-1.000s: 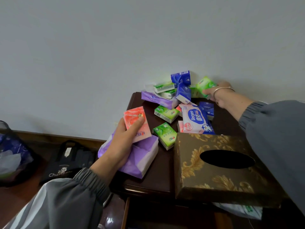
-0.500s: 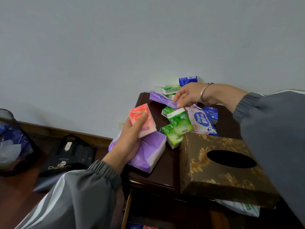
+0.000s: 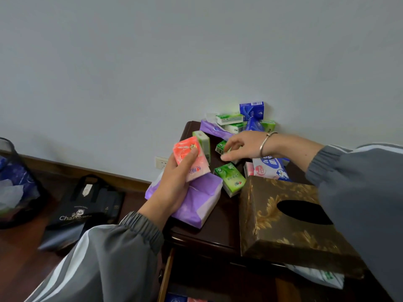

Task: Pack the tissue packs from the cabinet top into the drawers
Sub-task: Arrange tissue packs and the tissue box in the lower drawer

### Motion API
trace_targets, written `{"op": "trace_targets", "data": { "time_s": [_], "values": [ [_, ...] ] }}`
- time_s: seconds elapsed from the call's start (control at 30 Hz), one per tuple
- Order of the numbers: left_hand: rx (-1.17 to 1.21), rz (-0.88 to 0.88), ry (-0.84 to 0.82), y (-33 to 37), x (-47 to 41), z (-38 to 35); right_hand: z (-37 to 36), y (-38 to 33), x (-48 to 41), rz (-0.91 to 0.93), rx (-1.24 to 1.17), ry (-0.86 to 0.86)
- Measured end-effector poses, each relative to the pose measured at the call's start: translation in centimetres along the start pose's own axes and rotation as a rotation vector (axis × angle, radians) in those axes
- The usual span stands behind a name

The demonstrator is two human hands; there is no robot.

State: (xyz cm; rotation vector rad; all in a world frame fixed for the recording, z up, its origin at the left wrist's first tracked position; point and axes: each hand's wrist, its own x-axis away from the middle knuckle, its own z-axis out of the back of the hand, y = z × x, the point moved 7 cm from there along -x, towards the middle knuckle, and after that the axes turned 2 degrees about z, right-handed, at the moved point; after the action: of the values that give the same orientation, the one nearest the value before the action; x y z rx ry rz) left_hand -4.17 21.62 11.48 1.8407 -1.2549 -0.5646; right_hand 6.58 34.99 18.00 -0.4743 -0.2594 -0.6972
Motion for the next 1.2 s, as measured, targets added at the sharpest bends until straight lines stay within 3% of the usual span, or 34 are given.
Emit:
{"op": "trace_targets", "data": {
  "time_s": [0.13, 0.23, 0.43, 0.63, 0.83, 1.03, 1.2],
  "values": [
    [0.075, 0.007, 0.017, 0.0, 0.0, 0.4, 1.2, -1.0, -2.5, -0.020, -0.009, 0.264],
    [0.132, 0.039, 0.053, -0.2, -0.1, 1.0, 1.2, -3.7, -4.3, 0.172, -0.103, 0.352],
    [0.143, 0.052, 0.071, -0.5, -0.5, 1.7, -2.1, -4.6, -7.3, 0.151, -0.210, 0.090],
    [0.177, 0.072, 0.091, -0.9, -0.7, 2.2, -3.1, -2.8, -6.9, 0.086, -0.229, 0.096],
    [0.172, 0.066, 0.051, -0.8, -0.5, 1.7, -4.5, -2.5, -6.8, -0.058, -0.336, -0.027],
    [0.160, 0.044, 0.023, -0.4, -0.4, 1.2, 0.2, -1.9, -4.6, -0.005, -0.375, 0.188],
    [0.142, 0.046, 0.050, -0.5, -0.4, 1.4, 2.4, -0.7, -2.0, 0.010, -0.254, -0.081]
  ]
}}
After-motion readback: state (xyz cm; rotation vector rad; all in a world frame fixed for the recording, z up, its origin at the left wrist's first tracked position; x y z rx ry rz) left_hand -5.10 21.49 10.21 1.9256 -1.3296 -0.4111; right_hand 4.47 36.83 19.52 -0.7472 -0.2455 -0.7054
